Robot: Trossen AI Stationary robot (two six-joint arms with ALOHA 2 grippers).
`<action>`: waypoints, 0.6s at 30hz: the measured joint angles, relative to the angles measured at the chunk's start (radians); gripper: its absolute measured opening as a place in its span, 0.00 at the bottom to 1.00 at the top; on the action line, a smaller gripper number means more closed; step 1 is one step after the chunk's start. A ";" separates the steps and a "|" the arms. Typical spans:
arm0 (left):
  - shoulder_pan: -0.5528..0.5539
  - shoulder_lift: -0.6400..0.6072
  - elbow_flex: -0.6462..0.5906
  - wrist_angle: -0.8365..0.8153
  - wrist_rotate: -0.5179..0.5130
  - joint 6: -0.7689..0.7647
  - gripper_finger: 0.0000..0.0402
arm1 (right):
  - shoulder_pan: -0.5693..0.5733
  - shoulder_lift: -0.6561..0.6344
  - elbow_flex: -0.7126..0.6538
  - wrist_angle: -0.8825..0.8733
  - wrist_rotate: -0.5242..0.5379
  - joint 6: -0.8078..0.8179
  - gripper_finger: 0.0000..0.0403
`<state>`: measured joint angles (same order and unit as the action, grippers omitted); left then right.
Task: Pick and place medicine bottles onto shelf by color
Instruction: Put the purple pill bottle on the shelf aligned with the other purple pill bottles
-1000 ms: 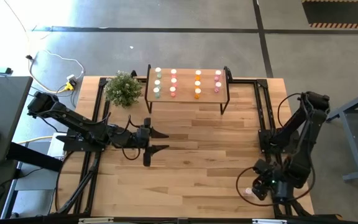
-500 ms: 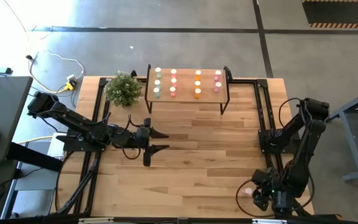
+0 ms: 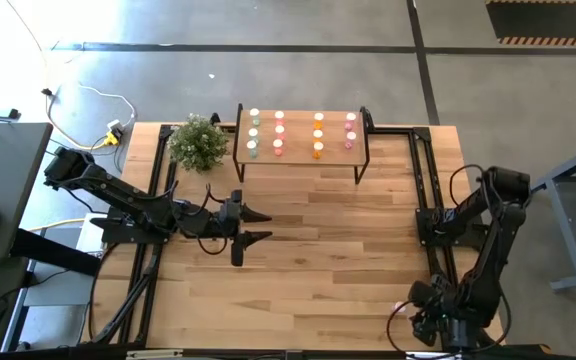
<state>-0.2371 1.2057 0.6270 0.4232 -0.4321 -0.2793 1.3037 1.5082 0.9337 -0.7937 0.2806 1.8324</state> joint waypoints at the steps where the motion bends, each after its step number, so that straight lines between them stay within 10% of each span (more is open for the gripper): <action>1: 0.000 0.000 0.000 0.000 -0.001 0.001 0.46 | 0.000 0.007 0.000 0.001 -0.004 0.001 0.47; 18: 0.000 0.000 0.000 0.000 -0.002 -0.025 0.46 | -0.005 0.038 0.000 0.018 0.142 0.075 0.60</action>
<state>-0.2371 1.2060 0.6273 0.4232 -0.4339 -0.3046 1.2985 1.5458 0.9337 -0.7760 0.4227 1.9075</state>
